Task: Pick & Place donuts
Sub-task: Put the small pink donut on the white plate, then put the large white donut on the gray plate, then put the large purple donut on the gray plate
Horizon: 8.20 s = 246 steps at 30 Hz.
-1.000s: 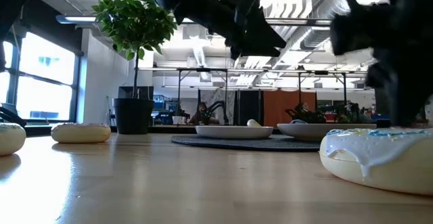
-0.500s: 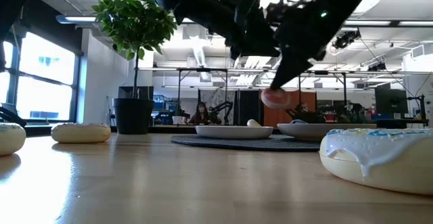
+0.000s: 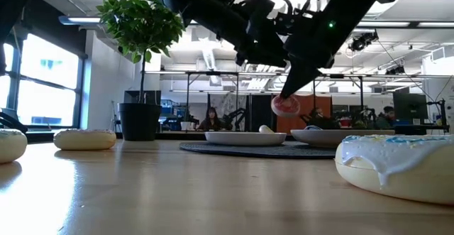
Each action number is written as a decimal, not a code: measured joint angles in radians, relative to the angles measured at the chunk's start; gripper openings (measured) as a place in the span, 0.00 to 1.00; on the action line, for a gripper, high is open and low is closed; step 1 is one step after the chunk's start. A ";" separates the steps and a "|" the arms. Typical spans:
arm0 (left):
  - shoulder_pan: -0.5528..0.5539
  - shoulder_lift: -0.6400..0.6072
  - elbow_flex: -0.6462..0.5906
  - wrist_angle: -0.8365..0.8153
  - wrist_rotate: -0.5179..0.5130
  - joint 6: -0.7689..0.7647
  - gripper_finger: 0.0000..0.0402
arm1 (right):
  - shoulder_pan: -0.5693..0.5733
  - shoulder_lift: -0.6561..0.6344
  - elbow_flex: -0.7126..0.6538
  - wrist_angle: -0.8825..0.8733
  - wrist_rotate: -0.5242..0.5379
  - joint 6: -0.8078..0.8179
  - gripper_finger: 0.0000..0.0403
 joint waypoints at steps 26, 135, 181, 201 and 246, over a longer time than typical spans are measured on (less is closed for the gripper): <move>0.149 -0.288 0.004 -0.602 -0.318 -0.040 0.47 | -0.226 0.030 -0.011 0.286 -0.087 -0.181 0.00; -0.171 -0.491 -0.406 -0.581 -0.357 -0.259 0.47 | 0.369 0.120 0.179 -0.306 -0.421 0.458 0.02; -0.171 -0.491 -0.405 -0.576 -0.356 -0.256 0.47 | -0.520 -0.335 -0.451 0.092 -0.257 0.244 0.11; -0.171 -0.491 -0.405 -0.576 -0.356 -0.256 0.47 | -0.517 -0.335 -0.451 0.146 -0.304 0.200 0.12; -0.171 -0.490 -0.404 -0.602 -0.080 -0.202 0.47 | -0.112 -0.325 -0.260 0.406 -0.368 0.157 0.46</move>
